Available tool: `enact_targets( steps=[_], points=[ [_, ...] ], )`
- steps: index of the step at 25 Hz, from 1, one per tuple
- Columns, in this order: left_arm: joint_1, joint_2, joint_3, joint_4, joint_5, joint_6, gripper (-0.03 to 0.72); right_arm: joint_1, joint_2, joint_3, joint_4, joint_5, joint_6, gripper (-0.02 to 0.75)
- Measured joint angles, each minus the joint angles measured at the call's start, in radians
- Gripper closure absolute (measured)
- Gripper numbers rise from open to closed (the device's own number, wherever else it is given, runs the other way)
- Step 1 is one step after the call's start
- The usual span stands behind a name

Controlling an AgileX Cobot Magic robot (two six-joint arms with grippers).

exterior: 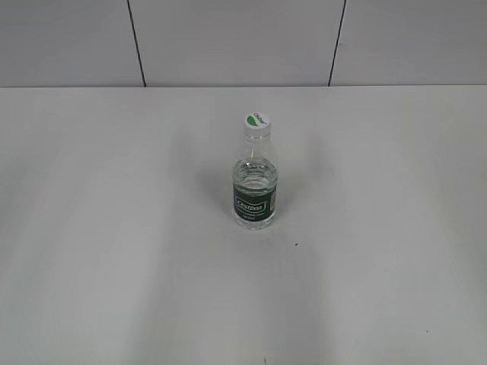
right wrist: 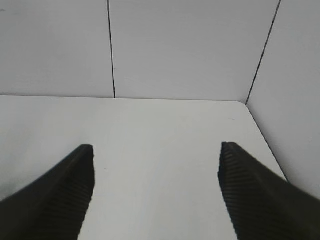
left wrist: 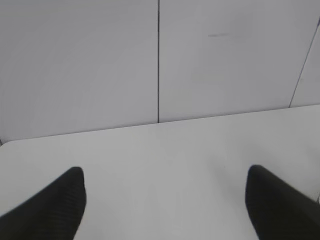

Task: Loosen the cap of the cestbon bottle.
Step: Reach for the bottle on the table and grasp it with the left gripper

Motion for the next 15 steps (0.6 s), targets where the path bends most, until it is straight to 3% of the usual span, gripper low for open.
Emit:
enact_targets(
  steps=[11,15],
  points=[
    [-0.034,0.375,0.084,0.033,-0.467,0.000,0.099,0.000,0.183,0.000,0.018,-0.250,-0.007,0.148],
    [-0.072,0.504,0.085,0.034,-0.587,0.000,0.099,0.000,0.263,-0.015,0.018,-0.273,-0.007,0.148]
  ],
)
